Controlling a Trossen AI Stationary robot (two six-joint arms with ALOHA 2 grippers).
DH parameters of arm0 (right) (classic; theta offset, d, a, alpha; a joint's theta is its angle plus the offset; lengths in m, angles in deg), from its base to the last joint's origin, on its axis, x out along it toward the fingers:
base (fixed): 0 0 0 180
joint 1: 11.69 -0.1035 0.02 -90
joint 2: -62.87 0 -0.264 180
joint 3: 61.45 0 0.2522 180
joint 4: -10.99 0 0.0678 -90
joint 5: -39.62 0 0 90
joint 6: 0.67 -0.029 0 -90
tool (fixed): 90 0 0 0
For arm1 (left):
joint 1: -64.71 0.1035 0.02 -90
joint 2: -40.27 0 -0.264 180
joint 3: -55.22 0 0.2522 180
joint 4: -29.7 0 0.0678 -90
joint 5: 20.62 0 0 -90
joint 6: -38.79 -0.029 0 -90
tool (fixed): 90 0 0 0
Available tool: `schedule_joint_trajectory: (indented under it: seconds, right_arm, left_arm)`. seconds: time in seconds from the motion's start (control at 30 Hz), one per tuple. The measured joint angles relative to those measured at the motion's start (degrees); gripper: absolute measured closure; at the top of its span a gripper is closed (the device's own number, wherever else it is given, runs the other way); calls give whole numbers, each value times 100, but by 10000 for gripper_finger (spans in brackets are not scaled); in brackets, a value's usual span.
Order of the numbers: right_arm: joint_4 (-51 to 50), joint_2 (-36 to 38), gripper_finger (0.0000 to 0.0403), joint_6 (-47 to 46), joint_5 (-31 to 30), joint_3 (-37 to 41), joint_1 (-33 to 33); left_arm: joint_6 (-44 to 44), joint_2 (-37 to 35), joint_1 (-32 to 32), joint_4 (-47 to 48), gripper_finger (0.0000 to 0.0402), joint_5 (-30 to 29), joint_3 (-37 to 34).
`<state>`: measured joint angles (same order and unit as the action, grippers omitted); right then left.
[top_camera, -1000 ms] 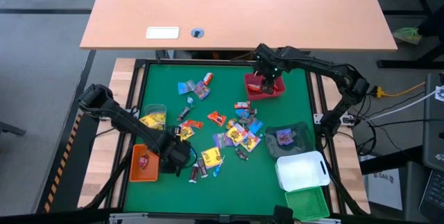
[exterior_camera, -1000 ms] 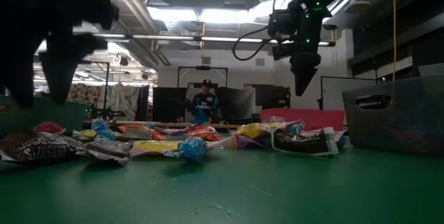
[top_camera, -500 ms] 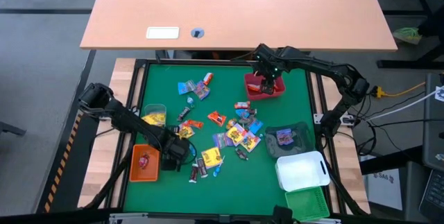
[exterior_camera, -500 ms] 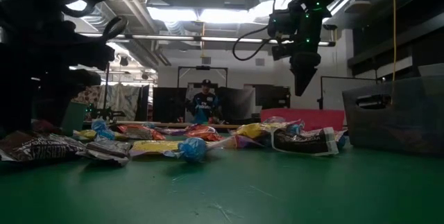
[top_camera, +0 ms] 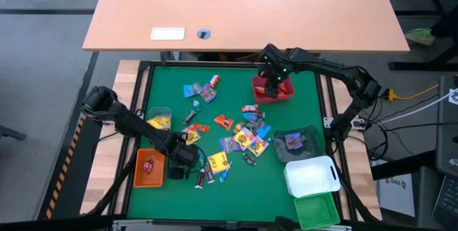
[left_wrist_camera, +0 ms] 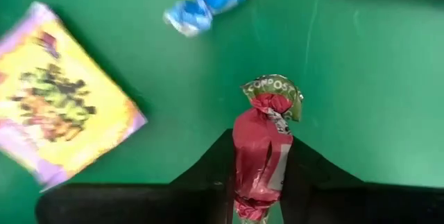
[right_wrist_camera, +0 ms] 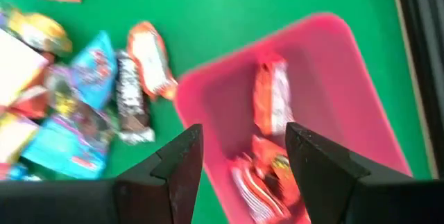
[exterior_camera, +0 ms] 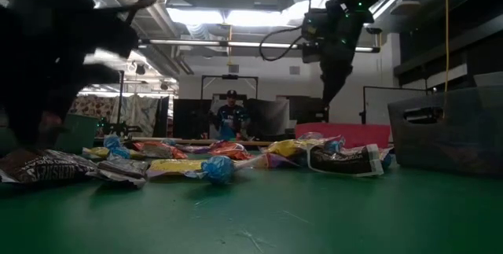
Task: Sort candy
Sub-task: Put the pink candy into the orange bin
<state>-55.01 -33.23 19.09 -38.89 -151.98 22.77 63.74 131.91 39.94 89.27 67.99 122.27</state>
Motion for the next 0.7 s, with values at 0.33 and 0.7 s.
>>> schedule_joint_trajectory:
  seconds: [0.33, 0.7]
  right_arm:
    - [560, 0, 198, -452, 257, 0, -324]
    - [1338, 0, 198, -454, 258, 0, -1593]
  left_arm:
    - [303, -7, -152, 1425, 343, 616, 1321]
    - [1824, -7, -948, 2900, 343, 818, 1605]
